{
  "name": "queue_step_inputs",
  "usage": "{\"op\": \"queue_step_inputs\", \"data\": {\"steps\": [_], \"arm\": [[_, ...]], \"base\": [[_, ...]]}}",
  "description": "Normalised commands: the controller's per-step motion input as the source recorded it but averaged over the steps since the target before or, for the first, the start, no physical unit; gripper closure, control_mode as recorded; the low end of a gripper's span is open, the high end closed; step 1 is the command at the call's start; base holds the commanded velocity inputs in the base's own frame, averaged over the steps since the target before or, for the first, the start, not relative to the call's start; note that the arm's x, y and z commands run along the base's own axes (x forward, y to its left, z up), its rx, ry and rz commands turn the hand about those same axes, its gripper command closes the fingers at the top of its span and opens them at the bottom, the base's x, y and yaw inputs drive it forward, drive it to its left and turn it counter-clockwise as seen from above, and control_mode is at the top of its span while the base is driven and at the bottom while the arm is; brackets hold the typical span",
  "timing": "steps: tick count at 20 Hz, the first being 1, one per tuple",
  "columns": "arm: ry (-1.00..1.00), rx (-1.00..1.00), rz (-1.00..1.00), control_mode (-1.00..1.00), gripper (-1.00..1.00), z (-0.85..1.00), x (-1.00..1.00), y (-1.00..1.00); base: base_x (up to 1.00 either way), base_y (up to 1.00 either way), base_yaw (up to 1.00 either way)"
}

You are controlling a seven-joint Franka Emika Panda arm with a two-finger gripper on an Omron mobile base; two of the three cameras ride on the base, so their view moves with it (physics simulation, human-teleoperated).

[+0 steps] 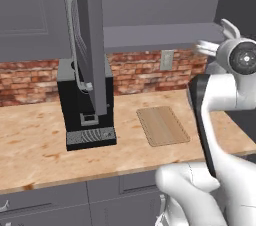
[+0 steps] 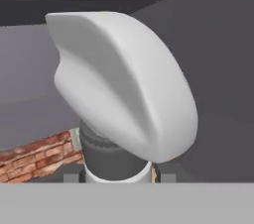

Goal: Grab the spray bottle from the cabinet, then place it next to the cutting board for sanitizing. Then grab the dish brush from the countertop next to the sink and place it next to the cutting board.

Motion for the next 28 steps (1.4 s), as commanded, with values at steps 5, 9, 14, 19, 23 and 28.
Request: {"op": "queue_step_inputs", "data": {"steps": [5, 9, 14, 19, 23, 28], "arm": [[0.03, -0.25, 0.0, -1.0, 1.0, -0.97, -0.11, 0.0], [0.2, -0.11, 0.0, -1.0, 1.0, -0.73, 0.0, -0.22], [0.12, -0.01, 0.01, -1.0, 1.0, -0.39, 0.04, -0.36], [0.02, 0.04, 0.04, -1.0, 1.0, -0.3, 0.22, -0.17], [-0.08, 0.07, 0.0, -1.0, 1.0, -0.45, 0.27, -0.02], [0.0, 0.09, 0.02, -1.0, 1.0, -0.31, 0.49, -0.11]], "base": [[0.0, 0.0, 0.0], [0.0, 0.0, 0.0], [0.0, 0.0, 0.0], [0.0, 0.0, 0.0], [0.0, 0.0, 0.0], [0.0, 0.0, 0.0]]}}
